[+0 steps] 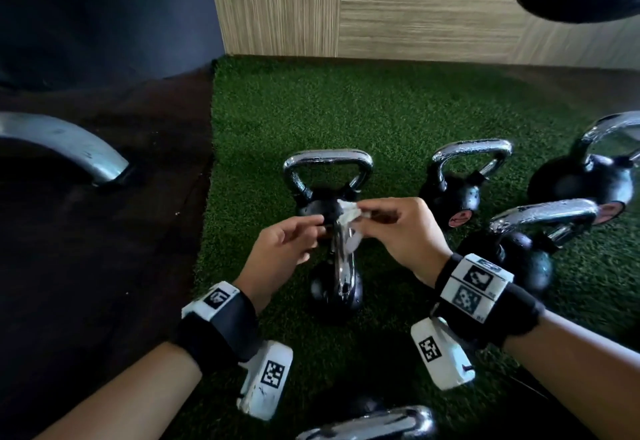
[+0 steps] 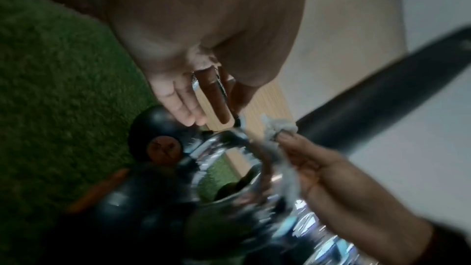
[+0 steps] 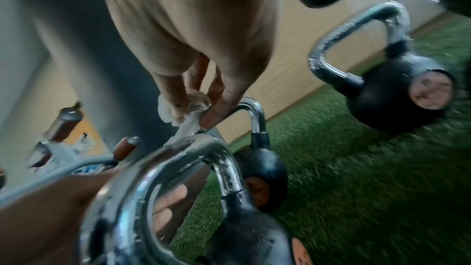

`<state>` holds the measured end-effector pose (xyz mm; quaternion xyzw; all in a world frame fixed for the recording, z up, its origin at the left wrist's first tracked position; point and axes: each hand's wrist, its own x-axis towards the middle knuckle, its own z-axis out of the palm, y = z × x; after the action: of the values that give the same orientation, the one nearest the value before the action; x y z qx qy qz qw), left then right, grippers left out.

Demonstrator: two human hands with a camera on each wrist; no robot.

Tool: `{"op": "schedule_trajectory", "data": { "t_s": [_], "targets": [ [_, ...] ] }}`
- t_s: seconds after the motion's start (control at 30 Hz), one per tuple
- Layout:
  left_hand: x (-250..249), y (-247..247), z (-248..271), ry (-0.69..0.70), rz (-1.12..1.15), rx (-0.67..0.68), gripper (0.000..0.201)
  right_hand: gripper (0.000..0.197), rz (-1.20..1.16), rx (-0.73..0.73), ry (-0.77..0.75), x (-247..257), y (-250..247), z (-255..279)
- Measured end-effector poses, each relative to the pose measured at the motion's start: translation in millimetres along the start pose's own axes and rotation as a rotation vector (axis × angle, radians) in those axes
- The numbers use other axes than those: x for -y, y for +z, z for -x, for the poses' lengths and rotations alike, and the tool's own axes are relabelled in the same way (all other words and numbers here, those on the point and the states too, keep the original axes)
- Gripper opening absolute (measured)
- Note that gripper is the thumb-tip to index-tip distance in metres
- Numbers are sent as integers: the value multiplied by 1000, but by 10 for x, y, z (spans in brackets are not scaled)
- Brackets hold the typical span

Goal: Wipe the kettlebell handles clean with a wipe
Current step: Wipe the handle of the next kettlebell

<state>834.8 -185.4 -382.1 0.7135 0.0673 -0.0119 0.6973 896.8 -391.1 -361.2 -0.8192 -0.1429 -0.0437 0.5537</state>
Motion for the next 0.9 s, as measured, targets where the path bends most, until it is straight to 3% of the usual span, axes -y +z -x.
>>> {"op": "schedule_trajectory", "data": {
  "t_s": [0.07,0.13,0.2,0.3,0.43,0.53,0.77,0.9],
  "targets": [
    [209,-69,-73,31,-410,181,76,24,-81,-60,159,-201,-15,-47],
    [398,-67,-111,98,-842,403,127,23,-164,-32,323,-383,9,-75],
    [580,47,-134,219,-1021,494,154,24,-203,28,451,-540,69,-88],
    [778,258,-180,292,-948,393,150,23,-183,85,518,-685,220,-70],
    [882,267,-188,425,-878,289,125,11,-111,93,483,-761,366,-13],
    [855,233,-150,481,-800,259,118,8,38,111,430,-702,362,-16],
    [831,252,-133,345,-769,218,113,24,124,-9,205,-479,381,-117],
    [808,235,-115,311,-684,260,107,28,133,77,247,-479,415,-39]
  ]
}}
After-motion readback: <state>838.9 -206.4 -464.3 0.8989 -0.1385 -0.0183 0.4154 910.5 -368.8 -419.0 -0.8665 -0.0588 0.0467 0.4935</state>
